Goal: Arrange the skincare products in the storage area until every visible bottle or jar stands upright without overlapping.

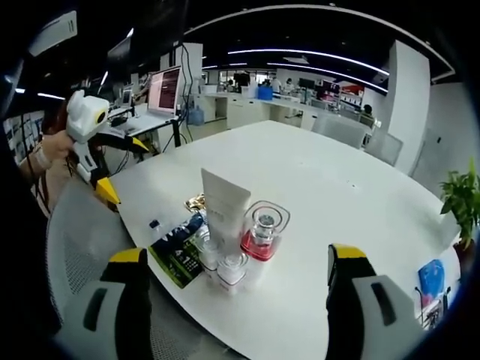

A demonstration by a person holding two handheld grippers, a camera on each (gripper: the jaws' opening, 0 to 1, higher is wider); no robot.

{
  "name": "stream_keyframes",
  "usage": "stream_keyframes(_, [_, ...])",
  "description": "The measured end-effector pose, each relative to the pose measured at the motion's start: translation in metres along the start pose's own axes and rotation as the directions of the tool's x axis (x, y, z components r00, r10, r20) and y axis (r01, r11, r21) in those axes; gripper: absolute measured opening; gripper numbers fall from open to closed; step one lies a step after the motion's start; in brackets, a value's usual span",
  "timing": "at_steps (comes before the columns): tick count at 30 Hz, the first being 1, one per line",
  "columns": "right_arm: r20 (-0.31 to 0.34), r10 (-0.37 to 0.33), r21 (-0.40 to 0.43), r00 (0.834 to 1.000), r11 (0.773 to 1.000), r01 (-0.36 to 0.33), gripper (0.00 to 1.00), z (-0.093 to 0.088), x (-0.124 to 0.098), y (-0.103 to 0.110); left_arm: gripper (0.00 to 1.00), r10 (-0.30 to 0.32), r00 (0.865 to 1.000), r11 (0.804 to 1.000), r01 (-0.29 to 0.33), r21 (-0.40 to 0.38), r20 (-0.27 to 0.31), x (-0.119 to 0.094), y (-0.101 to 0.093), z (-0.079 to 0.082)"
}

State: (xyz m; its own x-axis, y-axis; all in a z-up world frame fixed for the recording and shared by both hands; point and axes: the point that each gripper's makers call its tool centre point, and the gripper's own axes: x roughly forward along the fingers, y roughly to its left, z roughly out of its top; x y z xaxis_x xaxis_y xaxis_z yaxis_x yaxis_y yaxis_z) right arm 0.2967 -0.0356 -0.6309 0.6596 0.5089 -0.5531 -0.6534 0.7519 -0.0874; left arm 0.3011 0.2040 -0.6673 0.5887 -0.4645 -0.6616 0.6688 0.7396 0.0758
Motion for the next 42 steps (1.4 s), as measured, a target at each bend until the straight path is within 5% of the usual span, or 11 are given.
stream_keyframes(15, [-0.031,0.001,0.016,1.000,1.000,-0.001,0.99,-0.007,0.002,-0.001,0.91,-0.085,0.991,0.967,0.107,0.230,-0.104,0.035,0.017,-0.002])
stream_keyframes(23, [-0.035,-0.011,0.033,0.999,0.999,0.012,0.99,-0.010,0.000,-0.003,0.82,-0.177,0.968,0.925,0.226,0.306,-0.180,0.061,0.017,-0.002])
stream_keyframes(42, [-0.027,-0.025,0.066,0.999,0.997,0.027,0.99,-0.011,-0.002,-0.005,0.64,-0.247,0.924,0.844,0.353,0.403,-0.292,0.110,0.026,-0.004])
